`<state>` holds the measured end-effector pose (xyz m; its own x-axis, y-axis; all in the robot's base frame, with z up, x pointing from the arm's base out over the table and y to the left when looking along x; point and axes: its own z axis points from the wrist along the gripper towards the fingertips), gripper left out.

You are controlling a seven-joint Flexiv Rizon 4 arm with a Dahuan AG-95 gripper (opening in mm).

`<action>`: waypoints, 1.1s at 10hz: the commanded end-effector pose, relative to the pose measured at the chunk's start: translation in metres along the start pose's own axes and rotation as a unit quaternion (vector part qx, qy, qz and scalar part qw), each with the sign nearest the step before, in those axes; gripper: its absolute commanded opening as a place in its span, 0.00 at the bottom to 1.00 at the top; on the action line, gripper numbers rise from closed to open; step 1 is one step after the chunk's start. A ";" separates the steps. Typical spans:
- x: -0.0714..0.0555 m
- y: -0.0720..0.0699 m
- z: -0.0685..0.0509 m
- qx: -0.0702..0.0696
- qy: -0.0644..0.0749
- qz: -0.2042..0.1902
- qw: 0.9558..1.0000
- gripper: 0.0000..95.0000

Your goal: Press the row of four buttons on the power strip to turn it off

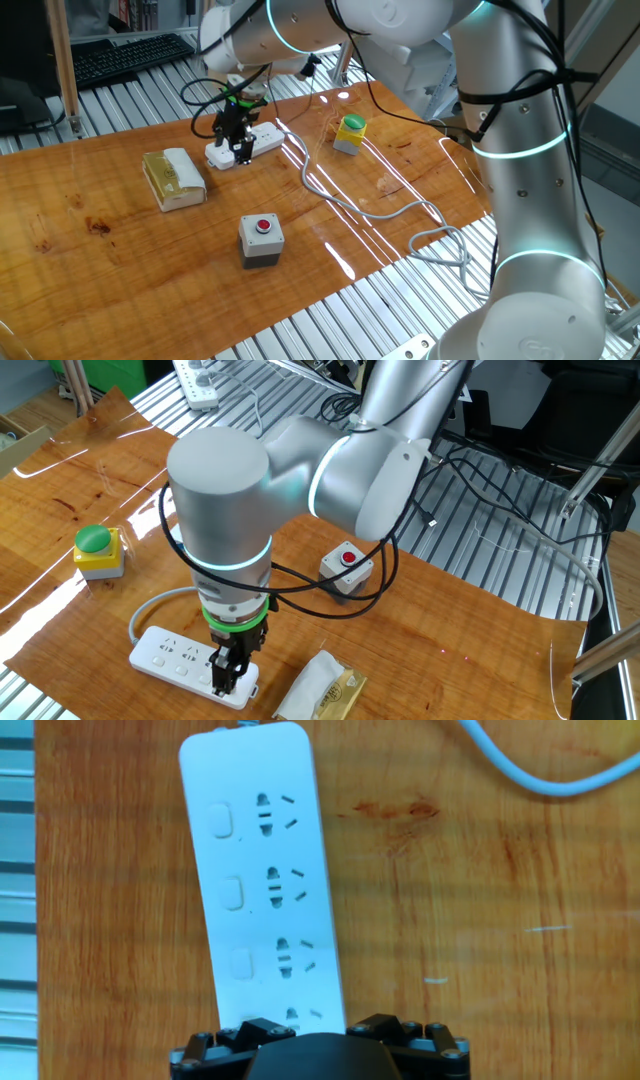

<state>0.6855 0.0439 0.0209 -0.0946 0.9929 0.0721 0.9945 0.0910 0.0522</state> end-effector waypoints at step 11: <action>-0.025 -0.021 -0.090 0.045 0.002 -0.407 0.912 0.40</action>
<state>0.6697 0.0246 0.0915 -0.6385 0.7673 0.0595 0.7687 0.6397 -0.0005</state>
